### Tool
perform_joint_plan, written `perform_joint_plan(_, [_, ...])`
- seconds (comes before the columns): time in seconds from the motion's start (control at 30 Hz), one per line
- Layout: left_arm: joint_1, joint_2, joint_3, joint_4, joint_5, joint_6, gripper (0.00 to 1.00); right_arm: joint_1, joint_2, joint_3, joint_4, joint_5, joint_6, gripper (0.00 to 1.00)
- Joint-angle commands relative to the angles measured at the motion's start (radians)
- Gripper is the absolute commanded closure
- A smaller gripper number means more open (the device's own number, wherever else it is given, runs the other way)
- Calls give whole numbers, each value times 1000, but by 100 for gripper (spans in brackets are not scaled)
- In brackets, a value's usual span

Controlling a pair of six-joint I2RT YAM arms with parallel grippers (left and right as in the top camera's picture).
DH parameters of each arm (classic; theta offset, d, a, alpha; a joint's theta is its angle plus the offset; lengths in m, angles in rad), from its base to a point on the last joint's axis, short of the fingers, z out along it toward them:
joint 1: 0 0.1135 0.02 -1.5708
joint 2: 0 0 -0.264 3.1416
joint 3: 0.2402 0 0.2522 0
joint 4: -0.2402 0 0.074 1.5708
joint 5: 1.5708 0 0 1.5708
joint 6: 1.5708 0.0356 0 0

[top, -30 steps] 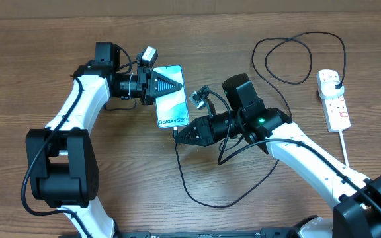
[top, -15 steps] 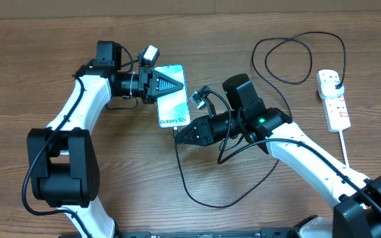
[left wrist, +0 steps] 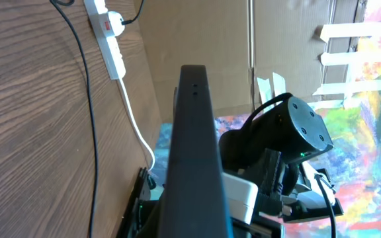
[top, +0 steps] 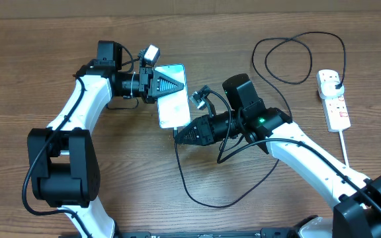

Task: Plug charger to phone and switch on socket

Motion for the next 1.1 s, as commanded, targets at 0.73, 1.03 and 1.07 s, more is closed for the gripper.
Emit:
perform_joint_plan(0.73, [3, -15, 21, 167, 46, -176, 96, -26, 1, -3, 19, -15, 15, 96])
perform_joint_plan(1.03, [83, -15, 21, 222, -257, -175, 96, -32, 1, -3, -207, 169, -164, 96])
perform_joint_plan(1.07, [93, -15, 21, 211, -272, -175, 96, -35, 1, -3, -248, 243, -166, 96])
